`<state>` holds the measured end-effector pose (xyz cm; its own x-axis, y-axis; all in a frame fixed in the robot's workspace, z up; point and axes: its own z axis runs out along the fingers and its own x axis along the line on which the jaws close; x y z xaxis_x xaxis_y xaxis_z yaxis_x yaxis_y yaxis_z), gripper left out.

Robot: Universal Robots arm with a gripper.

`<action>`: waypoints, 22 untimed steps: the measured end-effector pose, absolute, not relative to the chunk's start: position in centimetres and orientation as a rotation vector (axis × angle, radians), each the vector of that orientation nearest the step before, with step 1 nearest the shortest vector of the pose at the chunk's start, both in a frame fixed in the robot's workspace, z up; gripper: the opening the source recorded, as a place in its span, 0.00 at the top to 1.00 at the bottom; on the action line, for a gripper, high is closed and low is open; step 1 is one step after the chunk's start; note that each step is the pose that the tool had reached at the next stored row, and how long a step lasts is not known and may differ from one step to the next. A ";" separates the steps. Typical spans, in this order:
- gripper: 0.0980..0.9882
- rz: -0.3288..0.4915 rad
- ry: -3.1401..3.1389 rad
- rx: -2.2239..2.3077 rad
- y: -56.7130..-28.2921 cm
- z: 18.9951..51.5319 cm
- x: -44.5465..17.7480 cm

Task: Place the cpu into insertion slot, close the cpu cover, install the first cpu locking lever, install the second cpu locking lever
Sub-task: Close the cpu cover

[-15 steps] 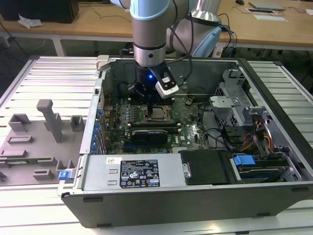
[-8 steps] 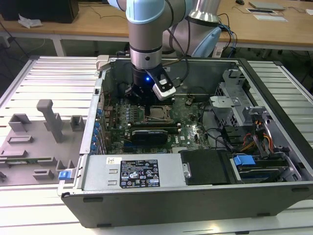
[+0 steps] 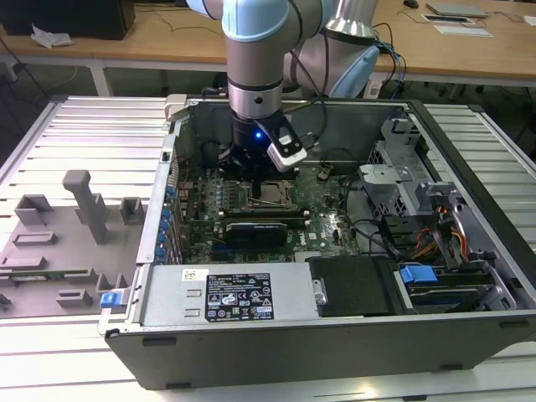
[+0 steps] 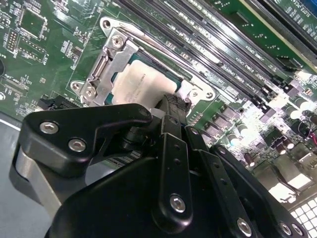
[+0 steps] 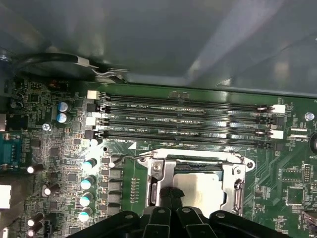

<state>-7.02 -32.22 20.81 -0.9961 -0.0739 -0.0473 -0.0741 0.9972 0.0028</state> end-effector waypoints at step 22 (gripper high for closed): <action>0.99 0.067 3.084 -0.138 -32.2 20.5 -7.4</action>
